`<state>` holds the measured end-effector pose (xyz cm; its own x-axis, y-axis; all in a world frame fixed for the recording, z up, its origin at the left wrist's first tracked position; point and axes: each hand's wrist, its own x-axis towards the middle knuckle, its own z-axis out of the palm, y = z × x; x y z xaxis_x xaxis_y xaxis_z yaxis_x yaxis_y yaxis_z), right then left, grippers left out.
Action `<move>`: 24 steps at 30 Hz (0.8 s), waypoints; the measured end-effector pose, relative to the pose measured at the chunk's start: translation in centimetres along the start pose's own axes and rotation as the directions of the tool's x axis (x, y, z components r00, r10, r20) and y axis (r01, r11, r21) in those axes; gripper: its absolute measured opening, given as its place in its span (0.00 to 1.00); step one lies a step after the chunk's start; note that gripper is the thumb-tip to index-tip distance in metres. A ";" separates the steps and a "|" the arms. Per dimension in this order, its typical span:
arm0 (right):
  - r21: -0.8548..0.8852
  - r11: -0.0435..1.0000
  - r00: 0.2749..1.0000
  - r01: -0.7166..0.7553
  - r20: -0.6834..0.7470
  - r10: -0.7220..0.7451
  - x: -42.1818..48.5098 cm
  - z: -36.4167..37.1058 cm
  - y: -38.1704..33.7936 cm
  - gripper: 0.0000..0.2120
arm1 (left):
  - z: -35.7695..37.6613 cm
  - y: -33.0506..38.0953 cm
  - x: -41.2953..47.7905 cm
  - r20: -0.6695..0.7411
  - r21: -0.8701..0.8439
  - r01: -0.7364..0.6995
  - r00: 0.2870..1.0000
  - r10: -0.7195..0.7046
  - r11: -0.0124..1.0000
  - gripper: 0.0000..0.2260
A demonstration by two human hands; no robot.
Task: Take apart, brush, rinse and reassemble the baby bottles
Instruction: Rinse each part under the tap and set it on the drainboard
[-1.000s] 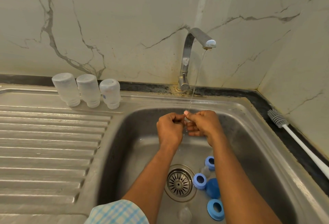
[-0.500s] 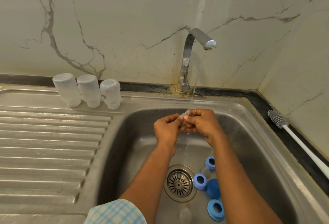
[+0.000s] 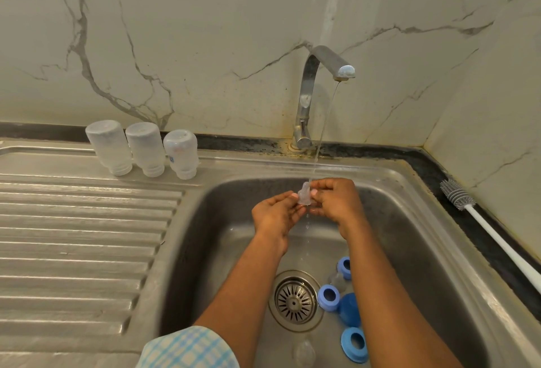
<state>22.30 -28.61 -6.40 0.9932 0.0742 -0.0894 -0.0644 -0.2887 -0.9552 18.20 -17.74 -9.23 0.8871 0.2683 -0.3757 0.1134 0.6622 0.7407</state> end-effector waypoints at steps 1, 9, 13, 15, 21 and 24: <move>0.003 1.000 1.000 -0.007 -0.010 0.007 0.1 0.0 0.0 0.12 | 0.1 0.0 -0.1 -0.010 0.016 -0.015 1.000 0.015 1.000 0.07; 0.040 0.994 0.992 -0.097 0.082 0.093 0.0 0.3 0.1 0.16 | 0.0 -0.3 -0.1 -0.013 0.222 -0.176 0.983 0.183 0.959 0.06; 0.204 0.952 0.973 -0.227 0.079 0.215 -0.1 -0.1 0.1 0.11 | 0.5 0.0 -0.6 0.094 0.301 -0.162 0.986 0.140 0.940 0.07; 0.274 0.920 0.960 -0.280 0.103 0.262 -0.1 -0.1 0.2 0.12 | 0.5 0.5 -0.9 0.093 0.366 -0.158 0.987 0.133 0.917 0.07; 0.364 0.866 0.939 -0.342 0.116 0.323 0.0 0.2 0.1 0.10 | -1.7 2.4 -2.9 0.094 0.688 -0.238 0.966 0.241 0.686 0.09; 0.358 0.869 0.940 -0.341 0.115 0.322 0.0 0.3 0.1 0.11 | -3.6 3.4 -4.2 0.165 0.866 -0.250 0.961 0.223 0.434 0.12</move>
<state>22.26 -28.38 -6.55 0.9017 0.0866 -0.4236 -0.4294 0.0657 -0.9007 13.24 -14.12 -7.17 0.9513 0.2903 -0.1035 0.2152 -0.3855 0.8973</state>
